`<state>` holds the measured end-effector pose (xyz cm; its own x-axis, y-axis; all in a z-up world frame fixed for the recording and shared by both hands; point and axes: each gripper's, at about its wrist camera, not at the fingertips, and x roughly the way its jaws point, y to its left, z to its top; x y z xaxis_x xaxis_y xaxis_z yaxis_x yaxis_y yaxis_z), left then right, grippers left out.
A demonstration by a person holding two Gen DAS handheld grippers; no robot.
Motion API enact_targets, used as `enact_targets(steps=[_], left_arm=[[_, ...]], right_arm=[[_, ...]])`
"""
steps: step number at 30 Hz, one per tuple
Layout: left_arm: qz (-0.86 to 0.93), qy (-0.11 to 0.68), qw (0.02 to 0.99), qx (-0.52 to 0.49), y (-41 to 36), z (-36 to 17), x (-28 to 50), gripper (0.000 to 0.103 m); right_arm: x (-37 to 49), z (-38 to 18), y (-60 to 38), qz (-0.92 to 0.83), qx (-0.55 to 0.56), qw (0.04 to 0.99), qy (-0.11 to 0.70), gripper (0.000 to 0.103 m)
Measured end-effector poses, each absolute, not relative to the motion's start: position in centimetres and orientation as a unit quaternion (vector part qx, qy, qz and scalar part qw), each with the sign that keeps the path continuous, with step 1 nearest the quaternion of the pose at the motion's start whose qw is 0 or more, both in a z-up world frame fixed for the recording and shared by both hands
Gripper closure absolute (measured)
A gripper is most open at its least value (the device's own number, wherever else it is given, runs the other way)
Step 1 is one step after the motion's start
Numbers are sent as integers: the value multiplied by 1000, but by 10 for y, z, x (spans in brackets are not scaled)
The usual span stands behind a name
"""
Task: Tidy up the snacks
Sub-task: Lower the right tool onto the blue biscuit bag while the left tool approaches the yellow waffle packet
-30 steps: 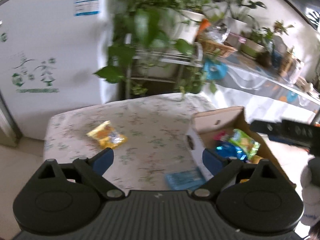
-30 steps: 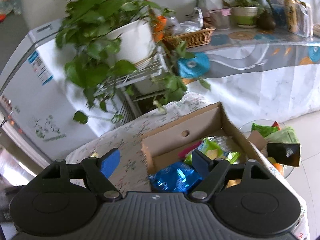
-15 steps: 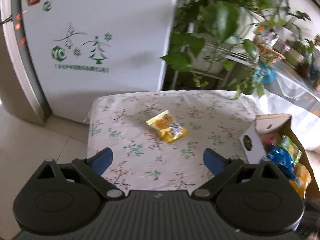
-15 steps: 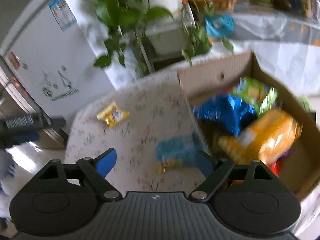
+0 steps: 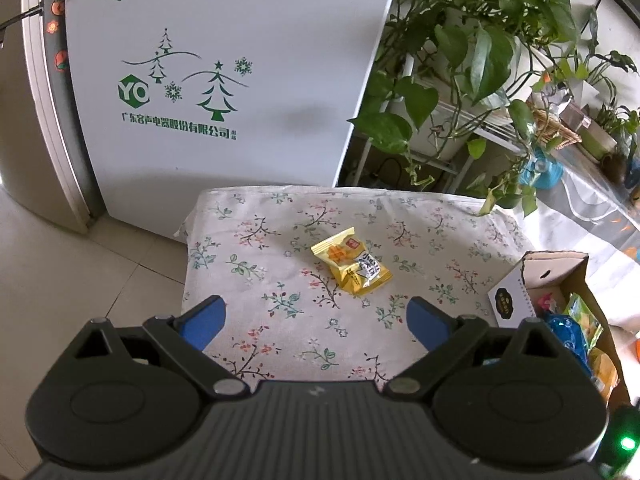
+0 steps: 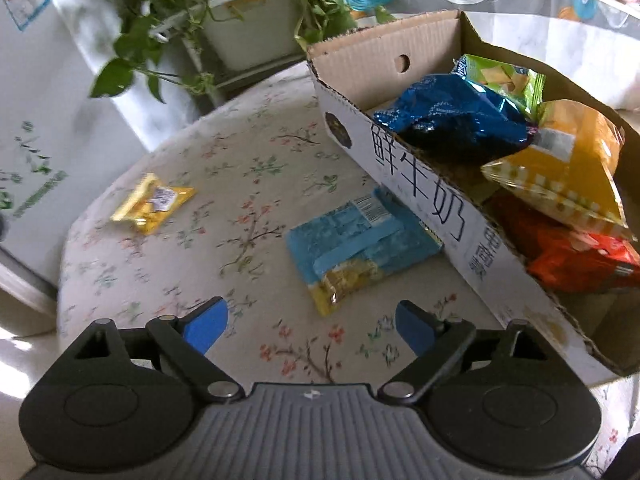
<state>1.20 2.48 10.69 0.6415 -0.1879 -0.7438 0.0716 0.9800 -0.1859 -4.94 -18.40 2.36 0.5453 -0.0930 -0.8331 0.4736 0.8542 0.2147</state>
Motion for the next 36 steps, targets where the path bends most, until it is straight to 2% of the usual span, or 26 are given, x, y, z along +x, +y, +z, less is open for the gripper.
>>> enact_targets(steps=[10,14,20,31,36], left_arm=[[-56,432,899,-47,17,88,32,6],[-53,440,895,-50,15,83,38,6],[-59,439,895,-52,16,84,39,6],[-45,445,893,-50,16,79,48,6],[-37,454,889,-47,11,73,54,6]], right_arm=[[-24,1,-176,-196,127,876,421,0],[-17,-7,-163,-152,63,902,399,0],[-16,-10,-155,-56,30,923,379,0],[-9,-2,-174,-106,108,915,375,0],[13,-5,-173,-137,102,905,390,0]])
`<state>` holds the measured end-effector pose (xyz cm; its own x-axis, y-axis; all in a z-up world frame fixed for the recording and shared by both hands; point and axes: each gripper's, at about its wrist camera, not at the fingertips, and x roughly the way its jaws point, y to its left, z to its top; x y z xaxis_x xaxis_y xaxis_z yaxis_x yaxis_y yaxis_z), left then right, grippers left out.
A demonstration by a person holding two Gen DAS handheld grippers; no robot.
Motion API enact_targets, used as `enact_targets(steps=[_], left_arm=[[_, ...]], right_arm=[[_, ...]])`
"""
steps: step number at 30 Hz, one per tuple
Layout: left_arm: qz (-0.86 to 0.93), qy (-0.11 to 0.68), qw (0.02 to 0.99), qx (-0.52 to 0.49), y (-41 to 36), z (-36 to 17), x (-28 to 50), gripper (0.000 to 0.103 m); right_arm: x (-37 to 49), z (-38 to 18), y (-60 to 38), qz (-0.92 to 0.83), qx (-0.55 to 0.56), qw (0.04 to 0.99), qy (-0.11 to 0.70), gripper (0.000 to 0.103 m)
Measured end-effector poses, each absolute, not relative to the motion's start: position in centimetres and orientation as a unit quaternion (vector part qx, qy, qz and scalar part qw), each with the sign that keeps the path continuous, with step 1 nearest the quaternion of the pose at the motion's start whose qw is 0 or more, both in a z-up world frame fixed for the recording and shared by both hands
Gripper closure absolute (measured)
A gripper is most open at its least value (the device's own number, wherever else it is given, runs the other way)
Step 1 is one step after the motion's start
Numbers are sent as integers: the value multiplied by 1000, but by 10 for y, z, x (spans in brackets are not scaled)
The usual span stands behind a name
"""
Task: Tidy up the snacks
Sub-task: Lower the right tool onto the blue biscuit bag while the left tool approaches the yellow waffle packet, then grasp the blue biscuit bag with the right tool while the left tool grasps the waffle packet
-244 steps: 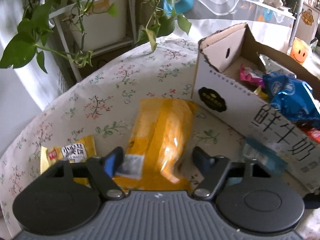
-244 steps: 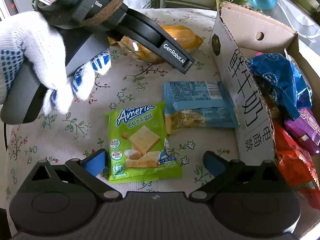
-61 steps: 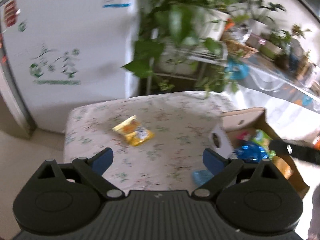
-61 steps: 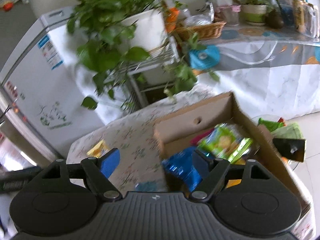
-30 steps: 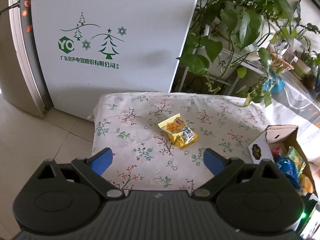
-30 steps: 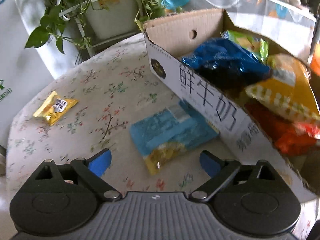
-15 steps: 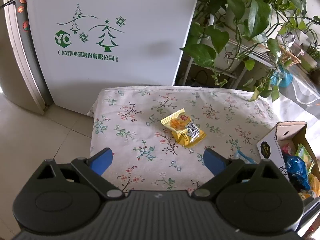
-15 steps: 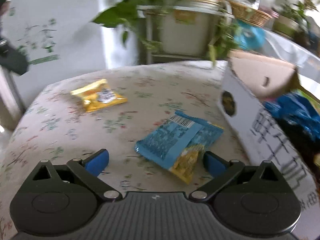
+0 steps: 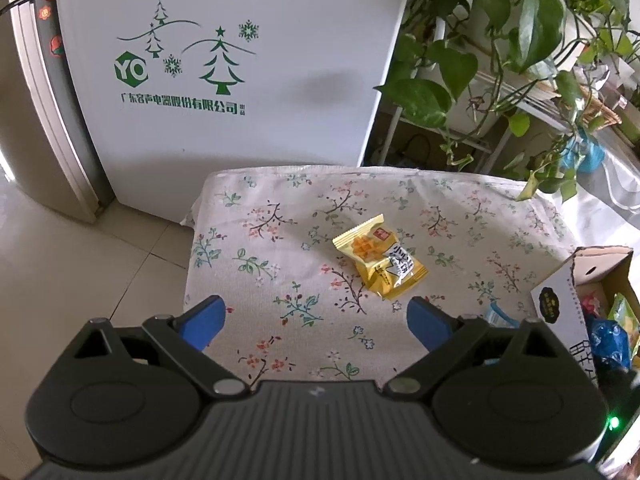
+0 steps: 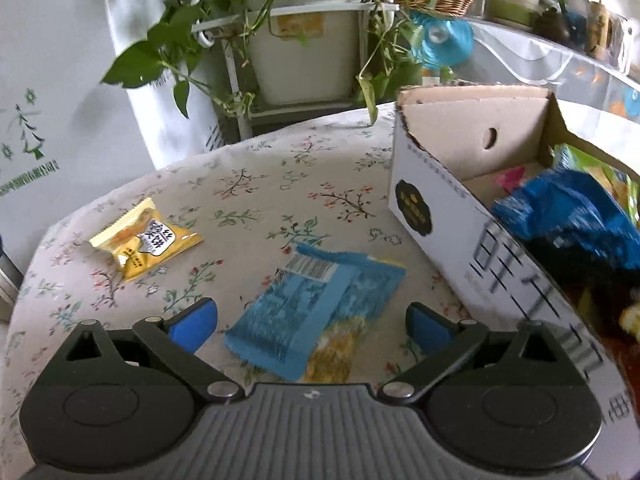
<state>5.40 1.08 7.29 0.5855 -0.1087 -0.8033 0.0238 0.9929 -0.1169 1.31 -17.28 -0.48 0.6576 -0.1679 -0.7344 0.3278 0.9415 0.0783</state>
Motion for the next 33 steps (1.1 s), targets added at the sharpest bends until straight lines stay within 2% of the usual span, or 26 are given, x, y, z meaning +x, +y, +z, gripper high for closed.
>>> enact_targets(steps=[2,7,9,11,14,18,21,25,31,33], left_arm=[[-37,459,886,-52,10,71,58,6],[-21,470,878,-86,11,66,70,6],[-15,472,877,-93,11,64,74,6],[-11,475,874,-100,9,61,78,6],[-7,483,868,-113,5,55,84,6],[-3,494,860,-130,-2,44,92,6],[-1,503,853,-138,-12,35,99,6],[0,508,849,-141,-25,25,105,6],[4,510,851,-126,-41,12,119,6],[9,509,851,-130,-43,10,126,6]], right_arm=[[20,-5,-171,-145,96,902,396,1],[31,-1,-168,-144,63,897,413,21],[36,2,-171,-123,57,895,424,34],[39,7,-171,-90,36,892,442,42],[39,14,-171,-11,4,878,478,44],[24,20,-177,17,12,861,508,46],[15,22,-180,28,37,857,513,46],[15,20,-180,31,18,859,511,45],[17,18,-180,37,15,857,514,39],[17,19,-181,39,11,856,516,35]])
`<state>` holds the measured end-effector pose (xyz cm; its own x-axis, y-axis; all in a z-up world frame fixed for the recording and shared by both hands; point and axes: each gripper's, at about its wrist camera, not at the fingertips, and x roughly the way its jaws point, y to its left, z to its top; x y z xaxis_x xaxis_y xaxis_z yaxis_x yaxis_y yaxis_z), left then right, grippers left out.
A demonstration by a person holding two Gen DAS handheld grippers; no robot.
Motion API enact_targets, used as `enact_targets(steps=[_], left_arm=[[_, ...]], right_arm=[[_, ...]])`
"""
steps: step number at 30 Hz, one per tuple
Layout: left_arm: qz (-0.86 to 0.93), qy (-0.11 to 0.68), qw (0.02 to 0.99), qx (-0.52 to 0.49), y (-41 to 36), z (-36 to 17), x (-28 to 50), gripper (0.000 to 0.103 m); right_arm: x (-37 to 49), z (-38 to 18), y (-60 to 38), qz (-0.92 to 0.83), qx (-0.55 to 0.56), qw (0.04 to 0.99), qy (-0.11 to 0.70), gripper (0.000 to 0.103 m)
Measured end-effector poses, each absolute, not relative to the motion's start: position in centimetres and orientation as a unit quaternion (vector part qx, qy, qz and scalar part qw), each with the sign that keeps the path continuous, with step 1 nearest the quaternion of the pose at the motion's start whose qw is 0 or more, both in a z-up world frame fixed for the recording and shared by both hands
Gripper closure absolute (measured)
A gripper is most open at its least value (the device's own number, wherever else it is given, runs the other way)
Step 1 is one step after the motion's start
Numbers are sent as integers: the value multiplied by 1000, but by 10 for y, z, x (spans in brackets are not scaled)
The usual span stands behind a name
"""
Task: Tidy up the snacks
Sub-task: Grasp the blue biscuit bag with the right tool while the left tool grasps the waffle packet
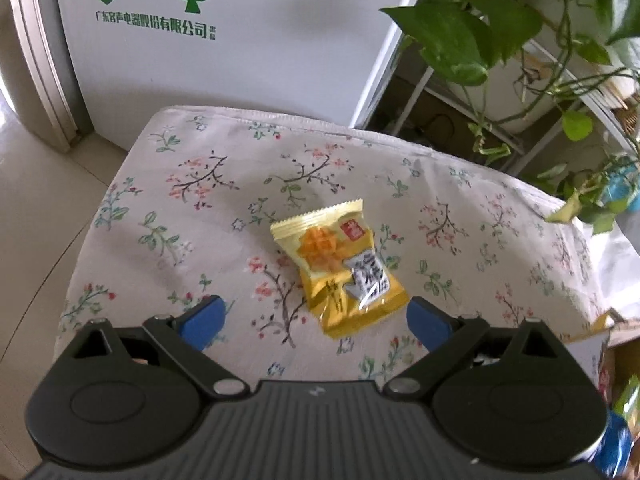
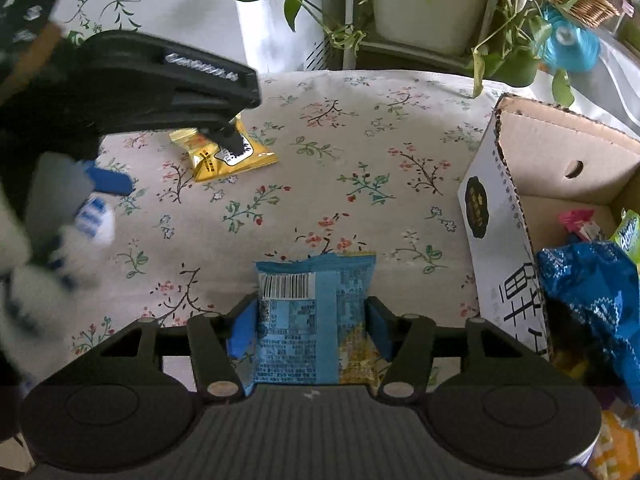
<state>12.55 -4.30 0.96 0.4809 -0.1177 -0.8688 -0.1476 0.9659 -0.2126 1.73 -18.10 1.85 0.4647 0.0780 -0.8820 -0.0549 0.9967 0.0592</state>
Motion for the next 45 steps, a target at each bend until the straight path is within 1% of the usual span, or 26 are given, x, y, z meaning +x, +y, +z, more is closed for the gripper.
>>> enact_targets(steps=[1,3,8,10,11,15,18,22,27,31,34,35,37,39,42,45], left_arm=[[11,508,851,-131,-44,9,129,6],[16,502,855,-129,-45,9,137,6],[31,504,854,-123,-52,2,150,6],[32,509,852,-118,-56,-5,153,4],[33,507,855,-104,-60,-7,153,1],[63,509,858,-32,-77,-15,152,0],[64,504,861,-30,-77,-15,150,0],[56,512,857,-28,-76,-14,154,0],[47,503,863,-21,-77,-15,149,0],[39,504,862,-18,-76,-14,147,0],[31,499,866,-15,-76,-14,142,3],[27,496,868,-13,-76,-13,140,7],[15,488,872,-9,-77,-10,136,19],[4,483,875,-4,-77,-5,132,37],[-7,482,876,-5,-75,-3,128,37],[-7,484,875,-4,-70,-3,122,37]], right_arm=[[17,18,-182,37,10,855,517,33],[17,17,-184,31,13,855,518,27],[19,15,-186,28,20,852,522,22],[20,14,-184,29,19,852,523,20],[21,13,-183,29,18,851,523,19],[23,13,-183,26,10,850,526,17],[24,10,-185,23,1,848,529,13],[24,10,-189,29,3,848,530,13],[24,10,-190,30,-1,847,531,14],[26,9,-188,28,-3,847,530,16],[26,11,-190,23,-1,848,530,21],[26,12,-191,21,1,848,529,23],[27,14,-193,19,3,850,527,30],[27,15,-195,15,1,851,525,41],[27,16,-200,12,4,852,523,45],[28,18,-203,15,10,851,524,46]])
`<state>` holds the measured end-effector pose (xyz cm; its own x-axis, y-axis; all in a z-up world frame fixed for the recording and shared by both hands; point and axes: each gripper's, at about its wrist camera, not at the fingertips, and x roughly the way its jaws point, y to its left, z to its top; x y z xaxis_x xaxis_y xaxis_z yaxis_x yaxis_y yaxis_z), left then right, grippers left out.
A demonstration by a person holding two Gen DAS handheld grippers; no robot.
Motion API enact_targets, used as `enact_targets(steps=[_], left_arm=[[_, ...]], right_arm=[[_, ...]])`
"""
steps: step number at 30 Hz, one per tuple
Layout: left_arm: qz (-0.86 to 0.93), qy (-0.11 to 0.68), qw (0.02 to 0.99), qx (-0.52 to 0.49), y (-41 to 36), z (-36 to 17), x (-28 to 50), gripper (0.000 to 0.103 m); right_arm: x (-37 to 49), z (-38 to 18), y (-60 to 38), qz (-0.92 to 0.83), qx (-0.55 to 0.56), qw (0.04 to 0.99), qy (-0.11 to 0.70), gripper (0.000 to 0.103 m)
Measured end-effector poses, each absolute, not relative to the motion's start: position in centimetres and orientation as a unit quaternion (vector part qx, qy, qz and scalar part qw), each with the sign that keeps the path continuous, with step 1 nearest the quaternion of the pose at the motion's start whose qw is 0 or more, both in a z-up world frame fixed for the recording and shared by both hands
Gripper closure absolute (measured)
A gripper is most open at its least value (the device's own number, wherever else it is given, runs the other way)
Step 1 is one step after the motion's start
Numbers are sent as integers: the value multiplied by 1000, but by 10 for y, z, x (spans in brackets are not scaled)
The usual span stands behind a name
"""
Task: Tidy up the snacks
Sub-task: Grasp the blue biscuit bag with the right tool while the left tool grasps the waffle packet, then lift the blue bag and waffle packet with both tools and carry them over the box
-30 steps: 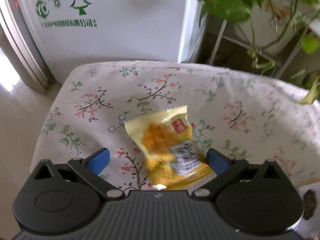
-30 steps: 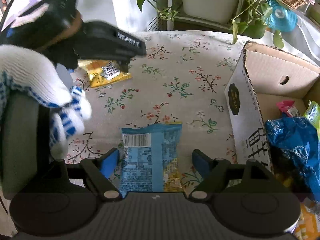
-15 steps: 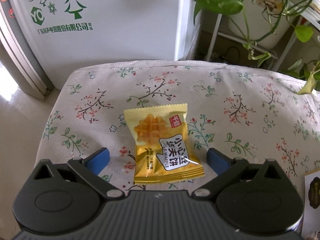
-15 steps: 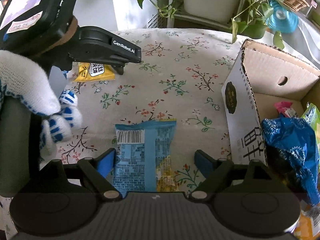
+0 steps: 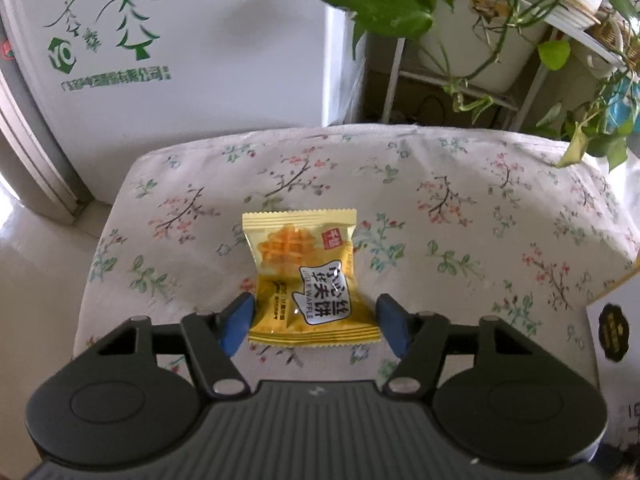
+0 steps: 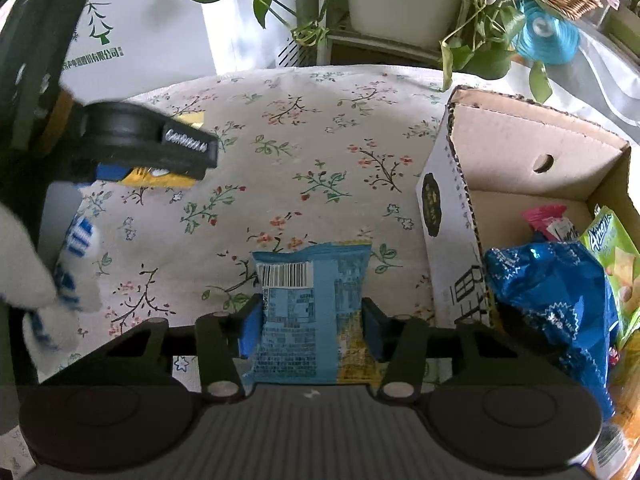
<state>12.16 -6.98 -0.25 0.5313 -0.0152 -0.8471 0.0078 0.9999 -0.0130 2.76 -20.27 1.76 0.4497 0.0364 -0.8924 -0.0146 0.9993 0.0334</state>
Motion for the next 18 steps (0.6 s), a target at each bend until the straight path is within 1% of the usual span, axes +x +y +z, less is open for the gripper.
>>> enact_targets(steps=[10,18], left_arm=[[3,490,871,-20,-42,11,97,37],[-3,472,881,-33,-25,37,66,37]], right_arm=[[28,35,-206,26,43,858,511,46],[32,44,-212,41,85,860,501,46]])
